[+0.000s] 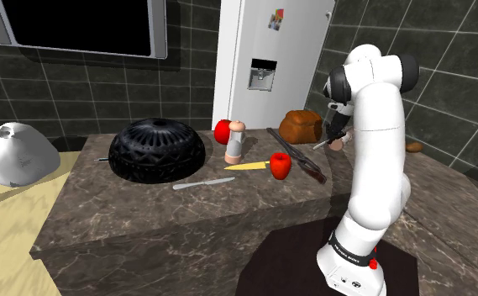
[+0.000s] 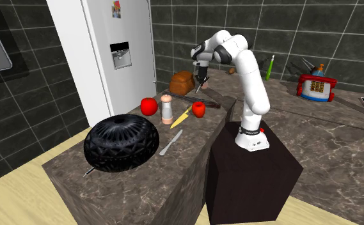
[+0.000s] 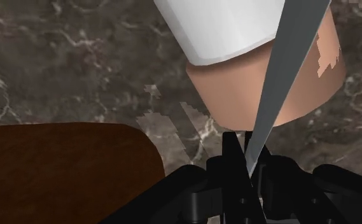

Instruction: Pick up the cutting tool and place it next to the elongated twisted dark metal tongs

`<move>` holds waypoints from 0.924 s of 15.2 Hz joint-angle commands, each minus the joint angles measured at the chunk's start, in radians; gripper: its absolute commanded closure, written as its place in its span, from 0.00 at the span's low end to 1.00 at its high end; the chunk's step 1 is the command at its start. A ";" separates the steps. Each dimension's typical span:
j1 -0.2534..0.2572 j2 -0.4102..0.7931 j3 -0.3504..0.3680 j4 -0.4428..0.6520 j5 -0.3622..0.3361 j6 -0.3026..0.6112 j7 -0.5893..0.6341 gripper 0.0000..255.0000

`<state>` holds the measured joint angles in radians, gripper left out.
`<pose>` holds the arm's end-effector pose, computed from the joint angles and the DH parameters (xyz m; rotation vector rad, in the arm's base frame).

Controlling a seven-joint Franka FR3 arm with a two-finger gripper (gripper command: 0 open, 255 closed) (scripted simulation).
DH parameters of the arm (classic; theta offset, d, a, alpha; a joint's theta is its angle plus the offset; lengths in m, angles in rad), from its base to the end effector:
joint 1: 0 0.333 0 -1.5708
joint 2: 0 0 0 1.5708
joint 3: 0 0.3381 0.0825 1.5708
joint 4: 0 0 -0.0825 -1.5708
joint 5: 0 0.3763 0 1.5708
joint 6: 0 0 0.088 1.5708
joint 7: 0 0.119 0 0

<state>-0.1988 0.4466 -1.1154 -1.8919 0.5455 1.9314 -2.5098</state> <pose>0.2374 -0.5439 0.3844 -2.7011 -1.4356 -0.1956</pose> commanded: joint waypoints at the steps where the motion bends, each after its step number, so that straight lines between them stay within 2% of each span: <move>1: 0.001 0.004 0.002 -0.008 -0.001 0.000 0.000 1.00; 3: 0.001 0.004 0.001 -0.008 -0.001 0.000 0.000 1.00; 4: 0.000 0.004 0.001 -0.007 -0.001 -0.001 -0.001 0.00; 9: 0.001 0.004 0.001 -0.008 -0.001 0.000 0.000 0.00; 13: 0.009 -0.038 -0.039 0.076 -0.055 -0.101 0.034 0.00; 14: 0.009 -0.037 -0.039 0.076 -0.055 -0.101 0.034 0.00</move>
<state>-0.1820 0.4074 -1.1545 -1.8340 0.4931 1.8470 -2.4765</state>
